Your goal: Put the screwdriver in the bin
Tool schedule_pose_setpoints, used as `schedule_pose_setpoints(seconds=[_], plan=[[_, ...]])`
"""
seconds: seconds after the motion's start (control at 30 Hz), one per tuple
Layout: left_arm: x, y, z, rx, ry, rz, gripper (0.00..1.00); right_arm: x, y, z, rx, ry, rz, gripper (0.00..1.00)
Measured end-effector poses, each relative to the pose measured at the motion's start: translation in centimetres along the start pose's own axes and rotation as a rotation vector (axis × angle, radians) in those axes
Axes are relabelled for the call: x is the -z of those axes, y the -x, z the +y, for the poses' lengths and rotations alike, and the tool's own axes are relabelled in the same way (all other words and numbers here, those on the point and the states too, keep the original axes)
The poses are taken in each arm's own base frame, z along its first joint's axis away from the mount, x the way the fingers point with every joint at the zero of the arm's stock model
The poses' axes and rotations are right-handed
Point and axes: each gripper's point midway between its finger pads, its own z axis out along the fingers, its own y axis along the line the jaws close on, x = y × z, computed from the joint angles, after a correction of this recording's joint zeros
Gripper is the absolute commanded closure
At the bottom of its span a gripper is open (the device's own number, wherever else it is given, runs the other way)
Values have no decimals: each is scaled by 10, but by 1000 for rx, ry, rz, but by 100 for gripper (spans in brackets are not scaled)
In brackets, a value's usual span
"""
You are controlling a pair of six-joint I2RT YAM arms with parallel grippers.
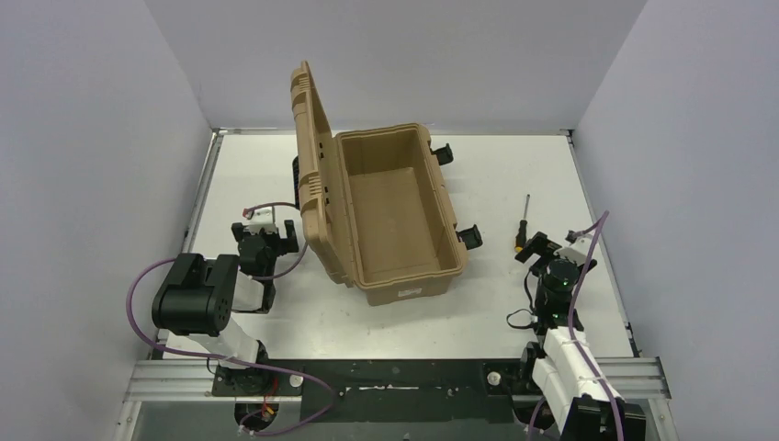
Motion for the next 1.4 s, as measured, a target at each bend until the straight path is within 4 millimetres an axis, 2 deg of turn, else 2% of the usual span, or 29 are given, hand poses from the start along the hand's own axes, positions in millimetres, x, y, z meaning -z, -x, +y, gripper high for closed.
schedule_pose_setpoints(seconds=[0.13,0.23,0.37,0.47,0.5,0.57,0.6,0.7,0.73,0.8,0.87,1.0,1.03,1.07,1.2,1.3,1.33,1.4], plan=[[0,0,0,0,1,0,3,-1,1,2,-1,2,11,0],[0,0,0,0,1,0,3,-10,13,12,4,9,69,0],[0,0,0,0,2,0,3,-41,47,36,18,17,172,0],[0,0,0,0,2,0,3,-68,61,52,34,19,255,0],[0,0,0,0,2,0,3,-76,60,56,43,19,287,0],[0,0,0,0,2,0,3,-88,46,58,66,18,372,3],[0,0,0,0,2,0,3,-91,35,58,76,17,418,3],[0,0,0,0,2,0,3,-96,-13,52,116,7,603,7],[0,0,0,0,2,0,3,-95,-34,48,128,2,673,9],[0,0,0,0,2,0,3,-89,-60,41,146,-10,765,18],[0,0,0,0,2,0,3,-95,-59,43,165,-6,764,31],[0,0,0,0,2,0,3,-102,-60,40,190,-19,770,84],[0,0,0,0,2,0,3,-104,-60,40,193,-25,769,95],[0,0,0,0,2,0,3,-105,-60,39,195,-29,767,100],[0,0,0,0,2,0,3,-101,-59,40,225,-46,783,100],[0,0,0,0,2,0,3,-88,-58,48,280,-53,823,100],[0,0,0,0,2,0,3,-83,-55,53,306,-54,837,100],[0,0,0,0,2,0,3,-75,-35,72,348,-34,826,100]])
